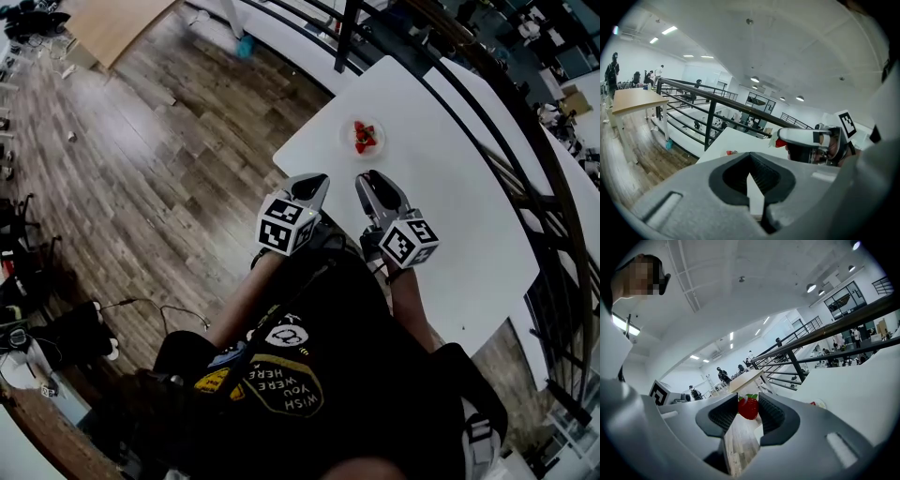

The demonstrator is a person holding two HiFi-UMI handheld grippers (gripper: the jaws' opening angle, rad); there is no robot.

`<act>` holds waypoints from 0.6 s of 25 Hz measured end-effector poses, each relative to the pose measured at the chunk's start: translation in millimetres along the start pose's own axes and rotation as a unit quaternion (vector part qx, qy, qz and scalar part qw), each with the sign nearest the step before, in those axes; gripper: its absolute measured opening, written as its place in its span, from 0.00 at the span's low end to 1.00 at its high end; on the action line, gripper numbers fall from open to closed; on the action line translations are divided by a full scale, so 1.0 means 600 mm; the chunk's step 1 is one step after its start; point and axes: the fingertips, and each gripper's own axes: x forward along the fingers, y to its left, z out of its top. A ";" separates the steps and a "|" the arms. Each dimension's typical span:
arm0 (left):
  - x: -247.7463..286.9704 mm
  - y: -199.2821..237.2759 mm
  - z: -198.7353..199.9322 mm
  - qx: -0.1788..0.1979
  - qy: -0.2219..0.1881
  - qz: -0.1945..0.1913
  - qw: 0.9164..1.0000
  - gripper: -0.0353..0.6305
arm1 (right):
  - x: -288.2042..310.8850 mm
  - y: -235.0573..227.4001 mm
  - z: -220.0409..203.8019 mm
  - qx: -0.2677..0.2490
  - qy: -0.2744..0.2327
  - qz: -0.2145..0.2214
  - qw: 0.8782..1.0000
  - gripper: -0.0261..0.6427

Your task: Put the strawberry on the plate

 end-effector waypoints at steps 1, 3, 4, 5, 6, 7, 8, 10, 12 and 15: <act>0.008 0.001 0.003 0.002 0.002 0.002 1.000 0.06 | 0.003 -0.009 0.002 0.001 0.001 0.001 1.000 0.25; 0.025 0.003 0.006 0.003 0.007 0.003 1.000 0.06 | 0.008 -0.028 0.004 0.003 0.004 0.003 1.000 0.25; 0.033 0.003 0.007 0.004 0.010 0.003 1.000 0.06 | 0.010 -0.036 0.004 0.004 0.006 0.002 1.000 0.25; 0.040 0.004 0.006 0.006 0.014 0.003 1.000 0.06 | 0.011 -0.042 0.003 0.005 0.010 0.002 1.000 0.25; 0.046 0.004 0.006 0.007 0.017 0.003 1.000 0.06 | 0.014 -0.049 0.002 0.006 0.013 0.001 1.000 0.25; 0.053 0.006 0.008 0.009 0.019 0.003 1.000 0.06 | 0.018 -0.056 0.002 0.006 0.017 0.001 1.000 0.25; 0.062 0.009 0.010 0.011 0.020 0.003 1.000 0.06 | 0.023 -0.063 0.004 0.004 0.021 0.000 1.000 0.25; 0.081 0.021 0.013 0.019 0.023 0.005 1.000 0.06 | 0.039 -0.081 0.005 0.002 0.028 -0.003 1.000 0.25; 0.103 0.039 0.010 0.022 0.029 0.006 0.999 0.06 | 0.057 -0.101 0.001 0.005 0.037 -0.010 0.999 0.25; 0.138 0.065 0.004 0.016 0.038 0.002 0.999 0.06 | 0.085 -0.136 -0.003 0.011 0.046 -0.028 0.998 0.25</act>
